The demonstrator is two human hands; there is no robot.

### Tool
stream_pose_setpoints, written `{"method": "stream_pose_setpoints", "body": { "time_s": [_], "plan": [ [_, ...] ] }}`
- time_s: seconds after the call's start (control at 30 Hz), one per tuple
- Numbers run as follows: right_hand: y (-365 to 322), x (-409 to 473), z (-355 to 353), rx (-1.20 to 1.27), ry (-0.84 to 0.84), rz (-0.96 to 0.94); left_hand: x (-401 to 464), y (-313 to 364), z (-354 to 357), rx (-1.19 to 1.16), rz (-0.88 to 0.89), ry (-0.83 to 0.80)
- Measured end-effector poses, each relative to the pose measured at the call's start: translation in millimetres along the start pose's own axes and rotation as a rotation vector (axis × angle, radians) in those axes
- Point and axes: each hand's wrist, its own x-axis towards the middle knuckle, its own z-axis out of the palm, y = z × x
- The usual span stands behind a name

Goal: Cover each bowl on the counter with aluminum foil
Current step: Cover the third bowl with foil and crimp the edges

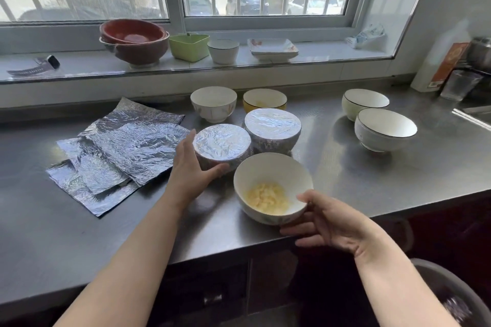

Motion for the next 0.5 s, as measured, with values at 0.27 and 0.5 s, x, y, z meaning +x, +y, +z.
{"method": "stream_pose_setpoints", "body": {
  "time_s": [0.27, 0.5],
  "plan": [
    [-31.1, 15.3, -0.1, -0.347, 0.116, -0.031, -1.7, 2.8, -9.4, 0.009, -0.012, 0.053],
    [-84.3, 80.7, -0.6, 0.308, 0.317, -0.341, 8.4, 26.3, -13.9, -0.456, -0.376, 0.012]
  ]
}}
